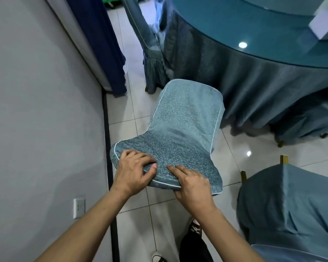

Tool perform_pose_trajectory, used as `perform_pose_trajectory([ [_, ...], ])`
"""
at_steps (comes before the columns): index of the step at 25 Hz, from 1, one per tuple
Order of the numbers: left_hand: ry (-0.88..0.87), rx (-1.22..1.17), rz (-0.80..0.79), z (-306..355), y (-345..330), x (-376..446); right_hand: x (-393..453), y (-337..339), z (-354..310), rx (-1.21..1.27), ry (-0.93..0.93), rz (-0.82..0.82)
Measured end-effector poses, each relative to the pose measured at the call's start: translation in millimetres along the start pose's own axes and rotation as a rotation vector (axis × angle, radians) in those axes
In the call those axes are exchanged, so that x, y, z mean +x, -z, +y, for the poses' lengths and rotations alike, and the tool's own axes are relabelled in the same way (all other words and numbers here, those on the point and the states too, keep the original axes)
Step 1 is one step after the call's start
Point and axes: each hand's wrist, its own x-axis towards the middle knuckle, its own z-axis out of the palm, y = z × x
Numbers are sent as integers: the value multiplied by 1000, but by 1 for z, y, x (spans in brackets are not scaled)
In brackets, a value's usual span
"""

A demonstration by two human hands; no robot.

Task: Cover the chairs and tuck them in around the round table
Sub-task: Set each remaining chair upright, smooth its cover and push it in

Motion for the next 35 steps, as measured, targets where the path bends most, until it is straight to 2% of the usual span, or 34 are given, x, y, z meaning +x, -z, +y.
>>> perform_pose_trajectory([
  [11, -12, -25, 46, -12, 30, 83, 71, 28, 7, 39, -3, 87],
  [13, -15, -12, 13, -19, 38, 112, 93, 36, 7, 73, -4, 102],
  [17, -26, 52, -50, -19, 43, 166, 133, 52, 25, 89, -60, 75],
  [23, -22, 51, -16, -6, 40, 234, 187, 85, 54, 121, -138, 65],
  [29, -65, -61, 94, -20, 33, 265, 213, 83, 61, 110, -117, 189],
  [35, -111, -69, 67, -45, 43, 338, 280, 86, 59, 52, -148, 232],
])
